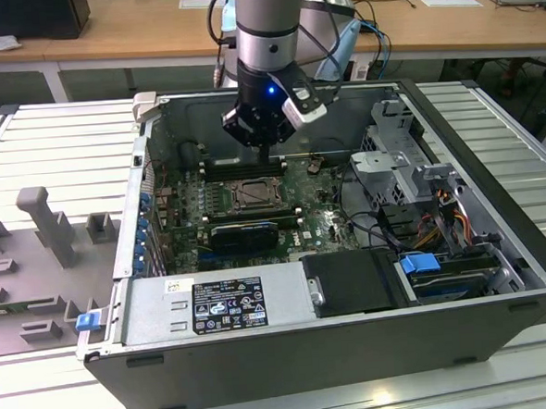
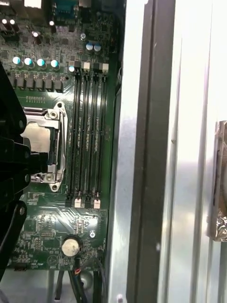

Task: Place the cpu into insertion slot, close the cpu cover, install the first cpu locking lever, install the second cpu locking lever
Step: 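Install the second cpu locking lever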

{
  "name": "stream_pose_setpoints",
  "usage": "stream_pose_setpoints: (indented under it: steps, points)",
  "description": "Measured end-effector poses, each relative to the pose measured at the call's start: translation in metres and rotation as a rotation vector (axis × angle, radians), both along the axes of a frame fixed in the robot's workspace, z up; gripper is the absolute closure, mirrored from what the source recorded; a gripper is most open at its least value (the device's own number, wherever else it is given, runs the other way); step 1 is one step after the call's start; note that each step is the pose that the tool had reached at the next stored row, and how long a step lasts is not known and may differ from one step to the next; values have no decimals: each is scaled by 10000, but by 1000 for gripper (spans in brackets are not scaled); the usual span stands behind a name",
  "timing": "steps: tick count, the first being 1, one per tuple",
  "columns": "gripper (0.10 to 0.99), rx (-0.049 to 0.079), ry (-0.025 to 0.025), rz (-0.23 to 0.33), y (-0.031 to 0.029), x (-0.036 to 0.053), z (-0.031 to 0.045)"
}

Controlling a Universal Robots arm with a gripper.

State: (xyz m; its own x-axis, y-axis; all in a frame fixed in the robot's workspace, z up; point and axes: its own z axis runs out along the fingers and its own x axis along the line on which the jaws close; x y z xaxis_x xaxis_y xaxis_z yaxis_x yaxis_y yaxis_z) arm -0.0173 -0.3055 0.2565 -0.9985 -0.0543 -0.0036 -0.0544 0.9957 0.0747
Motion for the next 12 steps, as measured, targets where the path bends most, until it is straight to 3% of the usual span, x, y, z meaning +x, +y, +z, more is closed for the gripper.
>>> stream_pose_setpoints:
  steps: [3,9,12]
  points:
    - [980,1,0,-1,-27,0,20]
    - [980,0,6,-3,-249,0,16]
    - [980,2,31,-3,-320,-1,-28]
